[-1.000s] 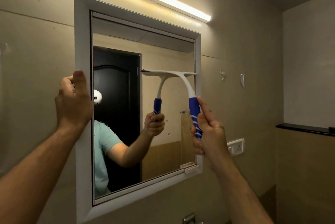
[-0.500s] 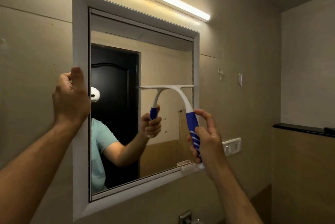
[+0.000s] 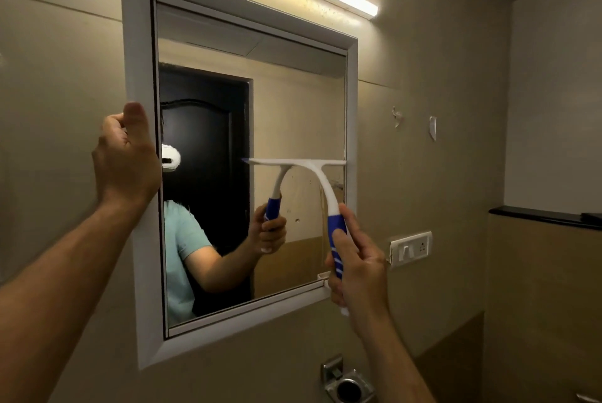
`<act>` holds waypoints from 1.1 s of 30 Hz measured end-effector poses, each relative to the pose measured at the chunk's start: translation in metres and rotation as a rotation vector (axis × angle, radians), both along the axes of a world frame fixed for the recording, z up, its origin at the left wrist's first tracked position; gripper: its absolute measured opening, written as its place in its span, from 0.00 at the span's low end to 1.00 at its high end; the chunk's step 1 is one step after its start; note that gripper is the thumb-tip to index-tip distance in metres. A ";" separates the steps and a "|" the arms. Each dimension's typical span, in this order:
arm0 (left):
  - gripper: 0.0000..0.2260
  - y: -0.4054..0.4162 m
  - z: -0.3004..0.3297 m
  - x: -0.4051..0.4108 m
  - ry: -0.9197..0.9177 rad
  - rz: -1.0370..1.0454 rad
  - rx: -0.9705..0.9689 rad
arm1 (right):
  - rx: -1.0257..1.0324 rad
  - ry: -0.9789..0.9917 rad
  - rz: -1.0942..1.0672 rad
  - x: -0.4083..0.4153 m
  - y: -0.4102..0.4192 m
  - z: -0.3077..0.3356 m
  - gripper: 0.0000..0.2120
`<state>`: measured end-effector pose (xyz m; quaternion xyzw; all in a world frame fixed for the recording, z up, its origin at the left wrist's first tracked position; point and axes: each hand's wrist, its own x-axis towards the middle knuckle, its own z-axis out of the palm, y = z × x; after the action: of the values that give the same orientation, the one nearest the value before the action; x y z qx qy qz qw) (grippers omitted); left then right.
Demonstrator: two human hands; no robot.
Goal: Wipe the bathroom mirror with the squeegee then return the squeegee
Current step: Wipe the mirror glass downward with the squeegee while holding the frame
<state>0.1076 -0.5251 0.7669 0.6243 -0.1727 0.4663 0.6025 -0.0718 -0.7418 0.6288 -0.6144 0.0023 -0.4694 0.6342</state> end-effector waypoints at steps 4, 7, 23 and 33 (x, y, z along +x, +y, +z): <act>0.28 0.000 0.000 0.000 0.005 -0.014 -0.010 | -0.030 0.001 -0.050 0.011 0.000 0.013 0.17; 0.28 0.000 -0.001 -0.001 0.000 -0.016 -0.005 | -0.034 0.022 -0.045 0.010 0.000 -0.005 0.18; 0.27 0.001 -0.015 -0.002 0.007 -0.002 0.002 | -0.015 0.026 0.029 0.000 0.002 -0.026 0.18; 0.19 -0.001 -0.061 -0.003 0.027 -0.013 -0.004 | 0.083 0.126 0.053 -0.012 0.004 -0.089 0.19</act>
<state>0.1045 -0.5263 0.7055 0.6282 -0.1675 0.4543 0.6091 -0.0837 -0.7380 0.5398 -0.6159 0.0453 -0.4125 0.6697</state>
